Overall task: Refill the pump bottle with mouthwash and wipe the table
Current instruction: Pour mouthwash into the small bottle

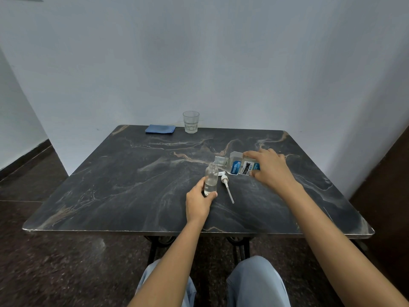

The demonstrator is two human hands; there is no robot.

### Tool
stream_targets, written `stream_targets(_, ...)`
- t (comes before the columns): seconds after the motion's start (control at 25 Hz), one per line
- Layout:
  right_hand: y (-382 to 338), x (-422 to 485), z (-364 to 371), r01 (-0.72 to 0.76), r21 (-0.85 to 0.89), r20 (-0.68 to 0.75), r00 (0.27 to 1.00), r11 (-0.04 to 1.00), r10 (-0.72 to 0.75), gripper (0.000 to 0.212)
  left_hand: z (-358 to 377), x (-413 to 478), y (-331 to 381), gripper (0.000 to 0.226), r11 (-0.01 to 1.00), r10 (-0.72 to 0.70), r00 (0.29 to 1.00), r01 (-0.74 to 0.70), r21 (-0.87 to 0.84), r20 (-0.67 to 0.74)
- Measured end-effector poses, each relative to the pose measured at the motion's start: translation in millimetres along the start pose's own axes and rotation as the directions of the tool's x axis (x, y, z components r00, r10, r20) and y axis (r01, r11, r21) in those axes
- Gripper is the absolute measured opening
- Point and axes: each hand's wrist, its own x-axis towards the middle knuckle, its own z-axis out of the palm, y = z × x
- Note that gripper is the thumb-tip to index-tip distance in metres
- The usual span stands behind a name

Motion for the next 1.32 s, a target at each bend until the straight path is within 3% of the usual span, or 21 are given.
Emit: stream_targets(1.32,-1.1,4.8,-3.4,0.010,-0.046,0.011,1.000,0.999,-0.010,0.053,-1.5,-1.6,1.5,0.053,1.000,0.014,1.000,-0.014,0.022,0.007)
